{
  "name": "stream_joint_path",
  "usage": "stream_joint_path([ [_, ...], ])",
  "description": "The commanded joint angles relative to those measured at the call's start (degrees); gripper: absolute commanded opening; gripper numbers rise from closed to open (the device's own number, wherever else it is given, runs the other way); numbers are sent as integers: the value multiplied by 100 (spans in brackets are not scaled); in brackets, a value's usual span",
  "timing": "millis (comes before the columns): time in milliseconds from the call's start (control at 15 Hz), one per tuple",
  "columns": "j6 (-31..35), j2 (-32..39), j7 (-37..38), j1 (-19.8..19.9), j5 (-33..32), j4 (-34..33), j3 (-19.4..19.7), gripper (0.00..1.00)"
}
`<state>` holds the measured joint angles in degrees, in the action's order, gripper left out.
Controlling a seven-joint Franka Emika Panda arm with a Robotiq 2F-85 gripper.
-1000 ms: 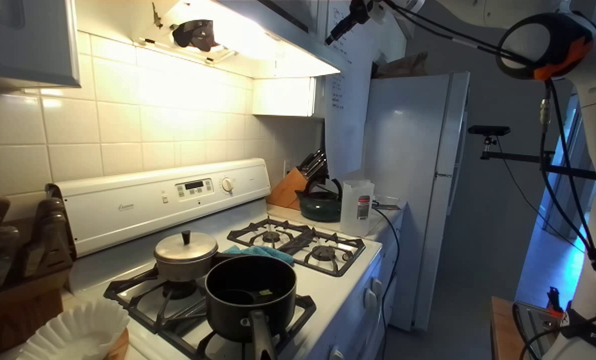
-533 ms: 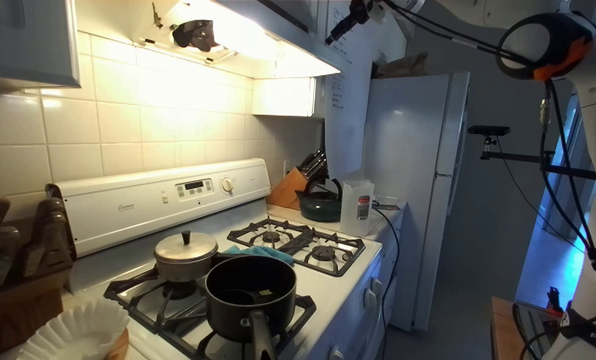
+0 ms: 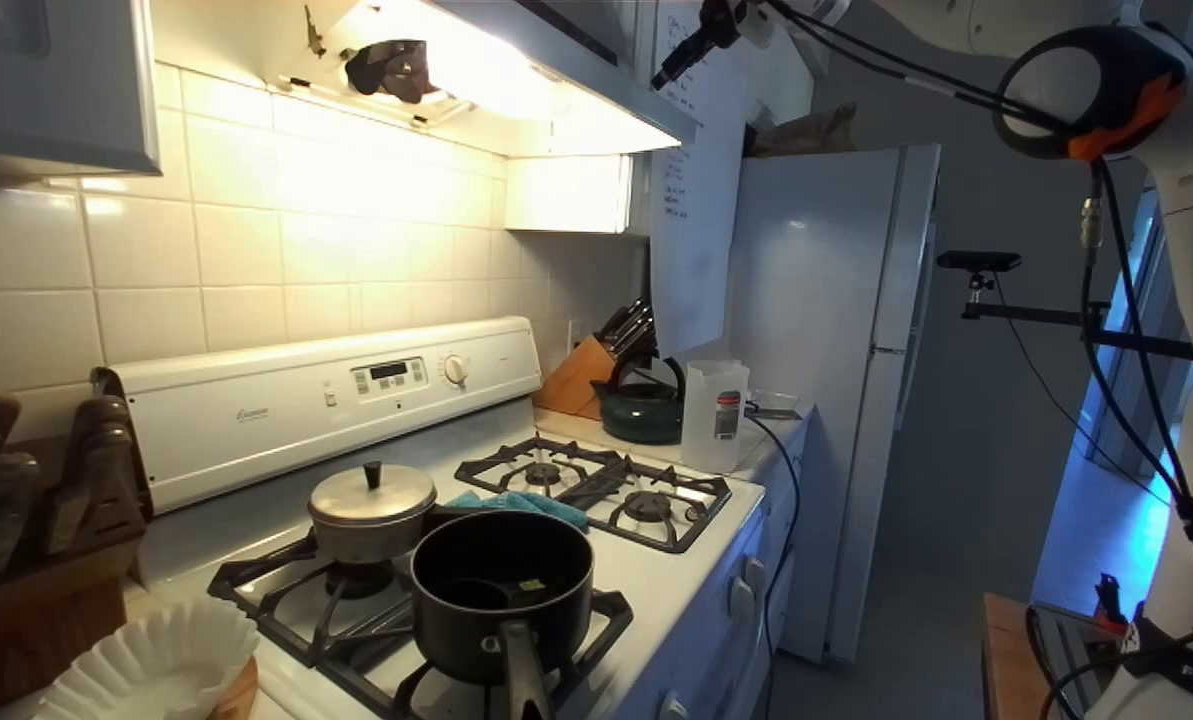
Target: Flip the switch at the top
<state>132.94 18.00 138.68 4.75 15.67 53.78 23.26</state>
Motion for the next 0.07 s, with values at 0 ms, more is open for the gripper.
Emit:
stream_joint_path([
  [0,0,0,0,0,0,0,0,68],
])
